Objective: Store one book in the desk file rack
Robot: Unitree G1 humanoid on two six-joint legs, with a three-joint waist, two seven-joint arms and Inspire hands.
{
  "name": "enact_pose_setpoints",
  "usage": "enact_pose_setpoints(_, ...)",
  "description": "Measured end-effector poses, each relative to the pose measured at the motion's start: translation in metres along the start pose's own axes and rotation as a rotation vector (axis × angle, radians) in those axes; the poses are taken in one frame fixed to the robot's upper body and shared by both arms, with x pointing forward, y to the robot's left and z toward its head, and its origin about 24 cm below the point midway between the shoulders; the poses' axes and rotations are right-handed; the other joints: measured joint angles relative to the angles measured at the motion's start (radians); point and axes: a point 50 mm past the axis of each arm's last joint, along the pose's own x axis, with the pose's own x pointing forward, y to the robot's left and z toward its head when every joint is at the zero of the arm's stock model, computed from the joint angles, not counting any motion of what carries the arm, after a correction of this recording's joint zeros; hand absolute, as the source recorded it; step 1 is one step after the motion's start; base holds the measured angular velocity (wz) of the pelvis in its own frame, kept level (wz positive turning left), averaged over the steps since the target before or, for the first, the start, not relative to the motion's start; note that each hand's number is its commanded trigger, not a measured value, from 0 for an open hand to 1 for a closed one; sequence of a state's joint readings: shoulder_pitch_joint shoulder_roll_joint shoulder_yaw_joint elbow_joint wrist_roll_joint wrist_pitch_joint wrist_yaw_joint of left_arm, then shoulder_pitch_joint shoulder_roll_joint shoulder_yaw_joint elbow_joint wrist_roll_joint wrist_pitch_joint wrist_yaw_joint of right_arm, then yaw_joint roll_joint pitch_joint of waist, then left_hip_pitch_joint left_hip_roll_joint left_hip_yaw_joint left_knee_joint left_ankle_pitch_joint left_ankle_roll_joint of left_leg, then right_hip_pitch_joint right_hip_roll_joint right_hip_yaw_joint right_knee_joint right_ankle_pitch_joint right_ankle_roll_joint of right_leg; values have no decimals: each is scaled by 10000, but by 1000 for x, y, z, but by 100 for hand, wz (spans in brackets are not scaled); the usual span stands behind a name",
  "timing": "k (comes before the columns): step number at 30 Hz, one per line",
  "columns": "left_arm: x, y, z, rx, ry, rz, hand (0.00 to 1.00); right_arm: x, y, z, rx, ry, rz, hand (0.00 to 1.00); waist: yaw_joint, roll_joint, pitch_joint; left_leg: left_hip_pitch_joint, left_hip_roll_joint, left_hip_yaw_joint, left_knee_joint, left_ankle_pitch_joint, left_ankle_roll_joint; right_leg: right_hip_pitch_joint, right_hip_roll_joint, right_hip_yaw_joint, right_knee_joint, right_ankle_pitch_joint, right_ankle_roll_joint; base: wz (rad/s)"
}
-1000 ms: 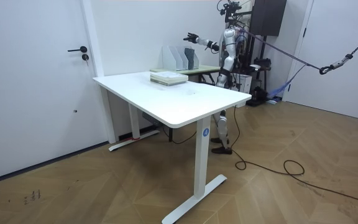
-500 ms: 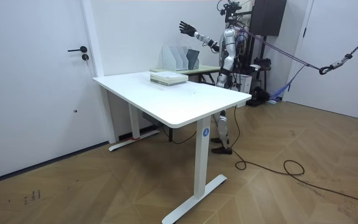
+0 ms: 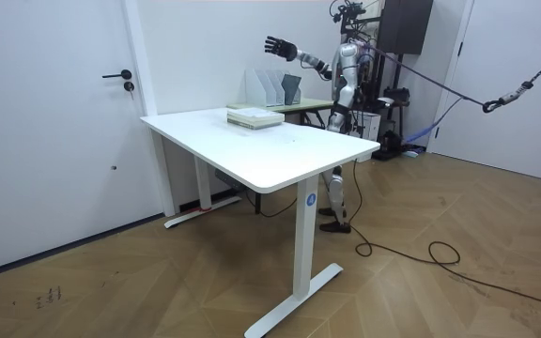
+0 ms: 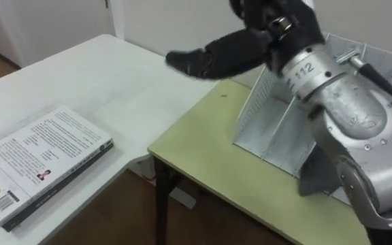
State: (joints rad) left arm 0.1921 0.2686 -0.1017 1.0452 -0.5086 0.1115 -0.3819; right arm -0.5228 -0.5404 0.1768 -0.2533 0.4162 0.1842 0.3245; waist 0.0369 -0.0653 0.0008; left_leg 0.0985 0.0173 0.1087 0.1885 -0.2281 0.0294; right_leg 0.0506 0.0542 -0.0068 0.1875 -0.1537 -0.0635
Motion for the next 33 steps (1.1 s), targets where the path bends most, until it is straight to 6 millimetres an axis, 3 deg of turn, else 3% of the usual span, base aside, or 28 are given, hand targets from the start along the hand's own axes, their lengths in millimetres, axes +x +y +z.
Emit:
enact_pose_setpoints(5,1,1,8,286,102,-181,0,-4,31,-23,-177,1179,2548,0,290,-89,40,-5,32,-15,-8,-15,-35,2,18,-60,11,22,-33,0)
enact_pose_setpoints(11,6,-6,21,703,238,-503,0,-34,77,-79,164,3812,5382,0,863,-131,90,-9,32,-45,10,-25,-45,18,-15,-260,16,29,-40,1)
enact_pose_setpoints(15,8,-8,22,606,291,-517,0,-82,101,-144,1542,6985,5614,0,1083,-72,142,-82,17,-111,0,-27,-42,-19,-31,-290,3,29,-37,4)
enact_pose_setpoints(17,9,-11,22,670,337,-513,0,-110,114,-165,2128,8264,5571,0,1087,19,143,-106,13,-139,-1,-27,-42,-40,-36,-356,-18,28,-36,5)
enact_pose_setpoints(18,10,-12,20,555,345,-419,0,-129,123,-179,2450,9137,5602,0,1086,137,106,-130,14,-145,14,-27,-42,-56,-45,-456,-20,28,-36,0)
enact_pose_setpoints(19,11,-13,18,463,305,-417,0,-147,132,-190,2699,9970,5517,0,1058,206,59,-162,12,-144,29,-27,-42,-89,-56,-539,-16,28,-36,0)
enact_pose_setpoints(20,11,-14,18,436,260,-413,0,-156,136,-195,2870,10345,5418,0,1024,254,59,-180,10,-144,47,-27,-41,-98,-65,-572,-16,28,-36,0)
enact_pose_setpoints(22,13,-19,10,253,210,-390,0,-196,150,-216,3660,11864,4604,0,940,507,51,-213,-15,-178,68,-23,-37,-95,-117,-776,-45,25,-33,3)
enact_pose_setpoints(23,13,-19,9,218,198,-397,0,-208,155,-220,3918,12295,4312,0,872,551,30,-214,-36,-224,72,-21,-34,-71,-130,-788,-71,22,-32,14)
enact_pose_setpoints(25,13,-20,2,-38,120,-235,0,-253,171,-233,4756,14011,3199,0,762,615,-15,-178,-122,-289,84,-8,-16,47,-170,-867,-181,0,-7,13)
enact_pose_setpoints(27,11,-18,-4,-130,155,-61,0,-278,177,-237,5292,14894,2102,0,598,644,-29,-173,-106,-390,104,8,5,119,-212,-981,-184,-28,16,17)
enact_pose_setpoints(33,6,-5,-14,-604,-5,770,0,-317,197,-237,6891,15672,-1296,0,453,501,-18,3,-124,-422,84,15,5,262,-218,-1033,-201,-110,31,8)
